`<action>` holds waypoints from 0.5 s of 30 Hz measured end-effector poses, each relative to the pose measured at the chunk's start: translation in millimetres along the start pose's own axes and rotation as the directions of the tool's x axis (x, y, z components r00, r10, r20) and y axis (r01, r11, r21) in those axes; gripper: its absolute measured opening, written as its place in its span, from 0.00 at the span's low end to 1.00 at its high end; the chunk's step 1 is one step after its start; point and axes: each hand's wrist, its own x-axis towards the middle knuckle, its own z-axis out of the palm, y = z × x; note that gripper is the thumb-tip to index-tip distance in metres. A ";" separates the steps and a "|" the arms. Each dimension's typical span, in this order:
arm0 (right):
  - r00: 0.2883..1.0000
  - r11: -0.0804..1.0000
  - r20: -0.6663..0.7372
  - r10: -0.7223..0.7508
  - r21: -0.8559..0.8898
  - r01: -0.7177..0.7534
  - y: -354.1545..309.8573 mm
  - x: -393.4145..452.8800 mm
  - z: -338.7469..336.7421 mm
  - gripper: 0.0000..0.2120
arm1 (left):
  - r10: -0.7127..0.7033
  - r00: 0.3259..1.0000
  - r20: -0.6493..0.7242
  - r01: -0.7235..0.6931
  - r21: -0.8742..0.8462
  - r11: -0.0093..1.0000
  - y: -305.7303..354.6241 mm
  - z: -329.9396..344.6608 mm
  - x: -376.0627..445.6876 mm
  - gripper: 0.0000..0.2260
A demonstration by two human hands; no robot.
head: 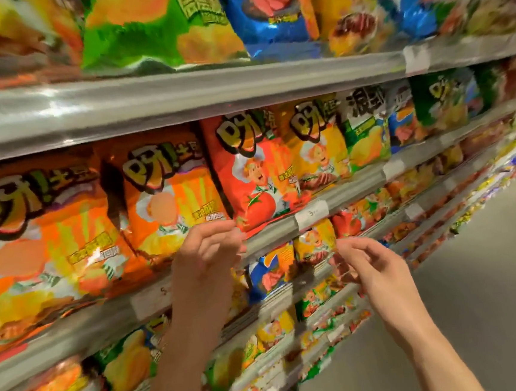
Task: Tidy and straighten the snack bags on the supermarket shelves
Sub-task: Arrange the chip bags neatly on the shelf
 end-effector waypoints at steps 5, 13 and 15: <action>0.994 0.998 0.099 -0.056 0.038 0.052 -10.8 41.3 -11.0 0.06 | 0.043 0.994 -0.104 -0.041 0.019 0.999 6.0 16.1 10.5 0.21; 0.932 0.984 0.350 -0.091 0.173 0.031 -55.8 108.1 -27.6 0.07 | 0.172 0.904 -0.391 -0.125 0.141 0.982 46.0 54.3 0.9 0.04; 0.904 0.981 0.409 -0.123 0.190 0.047 -69.5 120.3 -31.6 0.07 | 0.229 0.870 -0.437 -0.162 0.185 0.969 61.2 64.1 -0.4 0.04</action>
